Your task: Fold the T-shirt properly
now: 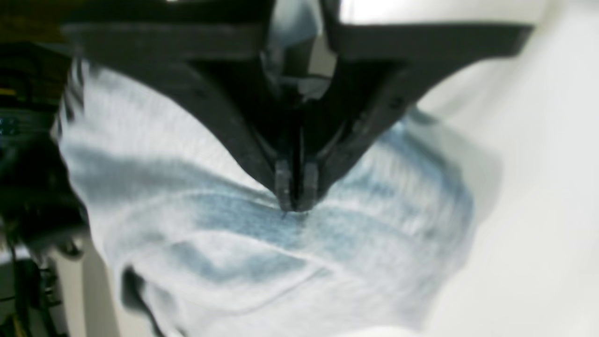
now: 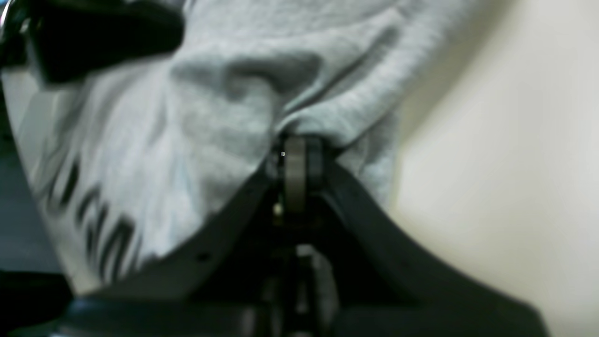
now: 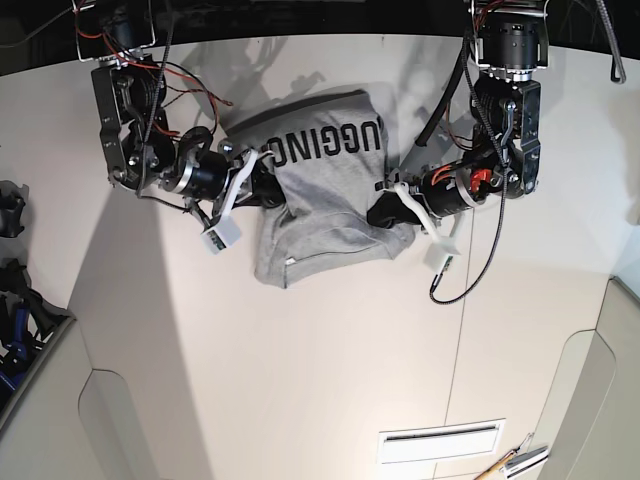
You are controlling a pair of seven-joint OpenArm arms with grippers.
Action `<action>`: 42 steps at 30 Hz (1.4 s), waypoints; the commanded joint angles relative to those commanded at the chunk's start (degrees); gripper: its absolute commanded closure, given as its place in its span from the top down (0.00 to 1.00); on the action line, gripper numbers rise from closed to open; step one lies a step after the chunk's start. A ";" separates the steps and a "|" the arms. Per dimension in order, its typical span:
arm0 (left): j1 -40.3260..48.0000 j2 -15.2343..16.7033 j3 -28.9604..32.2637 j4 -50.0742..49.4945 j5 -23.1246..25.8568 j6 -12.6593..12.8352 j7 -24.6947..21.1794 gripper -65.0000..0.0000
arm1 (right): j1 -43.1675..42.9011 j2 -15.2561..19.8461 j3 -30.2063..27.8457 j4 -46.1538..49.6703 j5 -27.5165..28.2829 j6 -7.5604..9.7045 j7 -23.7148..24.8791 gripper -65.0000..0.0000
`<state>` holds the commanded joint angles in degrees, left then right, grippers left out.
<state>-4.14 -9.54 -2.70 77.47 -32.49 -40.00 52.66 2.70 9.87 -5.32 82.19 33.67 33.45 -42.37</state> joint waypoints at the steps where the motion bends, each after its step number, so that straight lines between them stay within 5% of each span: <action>1: -0.92 0.00 0.00 0.00 0.79 0.00 -0.20 0.05 | -0.94 -0.26 0.04 1.09 0.04 0.00 -0.11 0.00; 8: -3.80 -0.72 0.00 0.46 -0.61 0.17 0.59 0.05 | -1.44 -0.70 2.21 4.90 -0.24 -0.02 -0.37 0.00; 14: -2.54 -6.40 0.00 5.73 -11.43 0.34 4.96 0.05 | -1.49 -0.68 9.49 9.38 -0.15 -0.02 -4.33 0.00; 21: 3.89 -11.30 -0.07 17.38 -13.38 0.36 7.37 0.05 | -2.86 1.38 18.05 12.57 7.08 0.48 -10.86 0.00; 28: 20.92 -12.39 -9.29 29.38 -15.78 0.30 8.81 0.05 | -13.38 9.55 18.75 19.43 13.27 0.92 -12.76 0.00; 34: 39.91 -11.87 -17.31 38.05 -16.00 0.00 9.27 0.05 | -23.47 20.79 14.82 20.83 20.96 1.49 -14.29 0.00; 37: 48.24 -9.79 -17.90 39.63 -12.26 0.00 8.63 0.05 | -27.34 26.36 9.77 20.83 22.53 1.46 -14.32 0.00; 42: 58.82 -5.01 -17.88 39.58 -4.42 0.00 5.35 0.05 | -31.98 30.82 3.19 20.83 22.91 1.46 -14.49 0.00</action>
<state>54.68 -14.55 -20.58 117.05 -36.91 -40.00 58.02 -29.28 40.69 -2.13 103.02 56.58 34.92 -56.86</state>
